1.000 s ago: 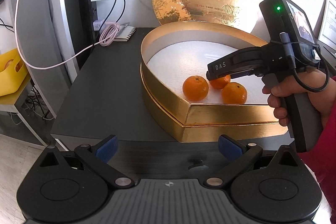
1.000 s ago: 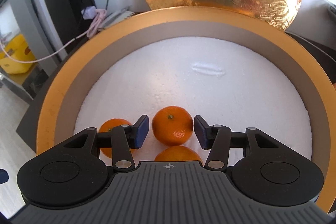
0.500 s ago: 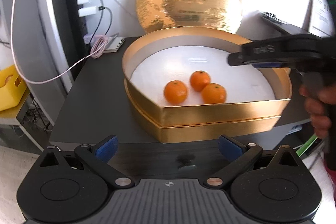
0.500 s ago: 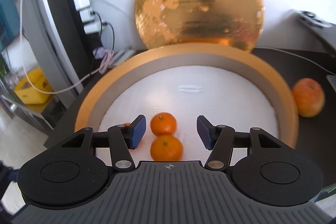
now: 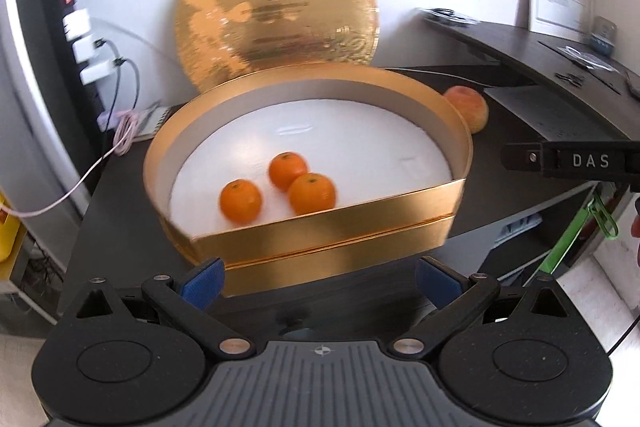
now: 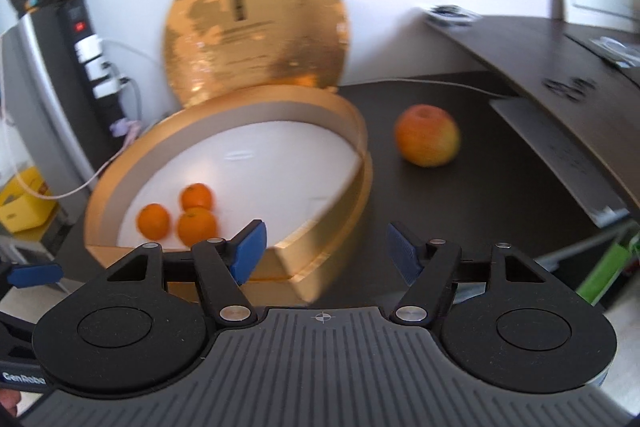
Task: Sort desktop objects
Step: 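Withdraw the right gripper from the box toward the apple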
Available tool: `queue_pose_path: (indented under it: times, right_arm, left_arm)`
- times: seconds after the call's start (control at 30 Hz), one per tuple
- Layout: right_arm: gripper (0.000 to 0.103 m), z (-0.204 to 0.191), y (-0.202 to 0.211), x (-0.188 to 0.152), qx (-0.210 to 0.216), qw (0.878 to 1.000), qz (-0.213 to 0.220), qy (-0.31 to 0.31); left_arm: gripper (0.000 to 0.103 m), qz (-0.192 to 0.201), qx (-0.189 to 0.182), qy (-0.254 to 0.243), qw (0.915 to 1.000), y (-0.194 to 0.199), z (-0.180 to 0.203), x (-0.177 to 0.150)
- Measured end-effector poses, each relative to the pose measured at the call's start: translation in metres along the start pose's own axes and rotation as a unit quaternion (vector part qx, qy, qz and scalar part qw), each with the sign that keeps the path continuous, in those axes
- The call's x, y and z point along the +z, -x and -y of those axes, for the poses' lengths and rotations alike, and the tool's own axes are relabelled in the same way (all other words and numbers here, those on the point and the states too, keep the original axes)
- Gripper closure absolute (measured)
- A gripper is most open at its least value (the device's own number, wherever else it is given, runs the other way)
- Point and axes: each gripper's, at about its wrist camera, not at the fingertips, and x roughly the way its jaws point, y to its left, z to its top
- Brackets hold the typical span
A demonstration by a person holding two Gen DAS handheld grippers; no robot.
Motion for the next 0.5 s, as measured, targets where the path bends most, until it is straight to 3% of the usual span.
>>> queue_pose_path:
  times: [0.5]
  right_arm:
    - [0.026,0.043,-0.009,-0.012,-0.014,0.999,-0.012,-0.046]
  left_arm:
    - [0.001,-0.009,-0.013,-0.050,0.9986,-0.014,0.038,0.012]
